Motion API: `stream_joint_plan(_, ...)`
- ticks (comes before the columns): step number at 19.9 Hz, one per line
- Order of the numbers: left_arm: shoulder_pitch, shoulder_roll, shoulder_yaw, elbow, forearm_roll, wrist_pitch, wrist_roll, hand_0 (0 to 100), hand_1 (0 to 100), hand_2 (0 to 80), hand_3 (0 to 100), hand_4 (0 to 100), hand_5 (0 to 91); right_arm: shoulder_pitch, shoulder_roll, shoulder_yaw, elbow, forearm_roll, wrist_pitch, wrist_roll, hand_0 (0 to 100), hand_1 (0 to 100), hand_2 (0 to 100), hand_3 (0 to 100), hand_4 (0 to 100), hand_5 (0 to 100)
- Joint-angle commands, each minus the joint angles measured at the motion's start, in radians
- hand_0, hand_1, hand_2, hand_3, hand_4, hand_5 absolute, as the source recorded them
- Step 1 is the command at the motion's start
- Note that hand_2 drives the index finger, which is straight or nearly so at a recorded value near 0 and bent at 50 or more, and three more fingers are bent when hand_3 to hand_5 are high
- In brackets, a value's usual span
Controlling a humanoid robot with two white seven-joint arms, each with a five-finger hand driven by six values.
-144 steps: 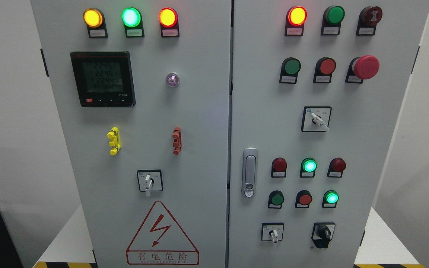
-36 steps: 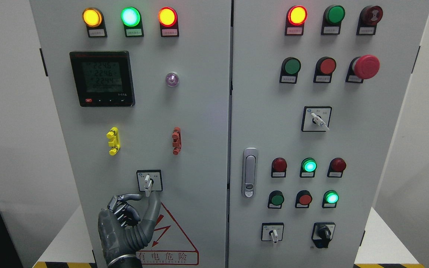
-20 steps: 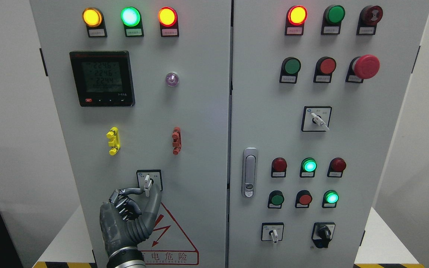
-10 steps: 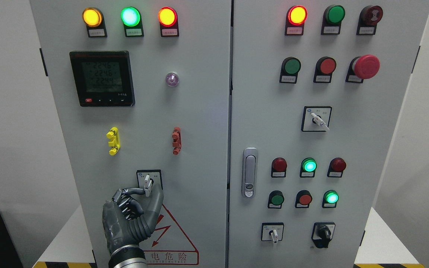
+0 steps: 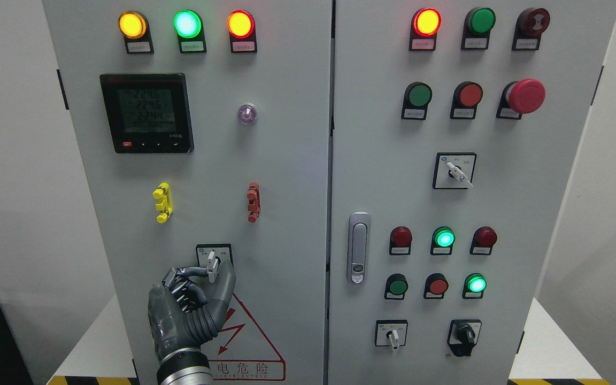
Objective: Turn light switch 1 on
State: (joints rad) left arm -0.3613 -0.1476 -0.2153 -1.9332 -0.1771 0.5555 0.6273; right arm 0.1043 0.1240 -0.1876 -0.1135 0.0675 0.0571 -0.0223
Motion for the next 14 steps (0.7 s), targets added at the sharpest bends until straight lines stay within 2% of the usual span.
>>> stream_joint_plan(1,-0.004,-0.003,0.001,-0.001,-0.002,0.006,0.0,13,69,58.3,100,98,88.3,0.0,-0.001,0.0,0.0,0.0,0.001,0.001,0,0,0,0,0,0)
stream_joint_plan(14,-0.015,-0.003,-0.001,-0.001,-0.002,0.018,0.0,18,69,59.2,100,99,88.4,0.0,-0.001,0.0,0.0,0.0,0.0,0.001,0,0,0,0,0,0)
